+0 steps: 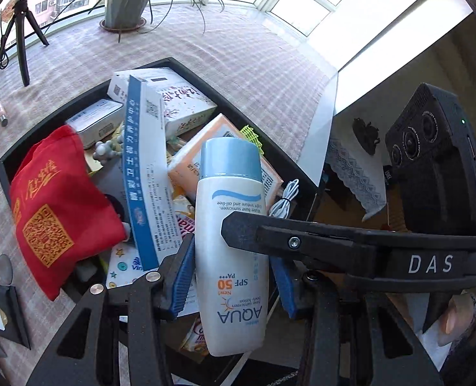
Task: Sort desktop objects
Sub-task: 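Carry the sunscreen bottle into the black tray and release it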
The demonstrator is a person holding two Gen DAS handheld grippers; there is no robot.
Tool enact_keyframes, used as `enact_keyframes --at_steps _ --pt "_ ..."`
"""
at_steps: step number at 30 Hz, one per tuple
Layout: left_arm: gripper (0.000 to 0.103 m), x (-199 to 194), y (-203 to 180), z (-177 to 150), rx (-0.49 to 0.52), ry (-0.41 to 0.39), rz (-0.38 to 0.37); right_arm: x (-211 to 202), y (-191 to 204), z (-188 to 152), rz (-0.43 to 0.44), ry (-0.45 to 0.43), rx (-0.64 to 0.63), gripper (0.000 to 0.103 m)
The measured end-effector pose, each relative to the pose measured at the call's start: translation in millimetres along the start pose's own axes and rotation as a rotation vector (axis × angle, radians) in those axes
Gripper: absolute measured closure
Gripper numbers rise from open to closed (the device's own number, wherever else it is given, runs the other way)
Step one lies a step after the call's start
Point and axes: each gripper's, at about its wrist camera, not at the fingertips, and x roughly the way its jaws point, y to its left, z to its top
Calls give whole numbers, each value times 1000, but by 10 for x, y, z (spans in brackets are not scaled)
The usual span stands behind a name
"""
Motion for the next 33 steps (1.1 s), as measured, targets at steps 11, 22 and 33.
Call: enact_keyframes --at_steps 11,22,33 --pt "58 605 -597 184 195 88 79 -420 -714 36 -108 -98 142 66" --pt "58 265 -205 146 110 26 133 -488 -626 114 -177 -130 100 51" --pt "55 -416 616 -262 -96 -61 238 -105 70 110 -147 -64 -116 50"
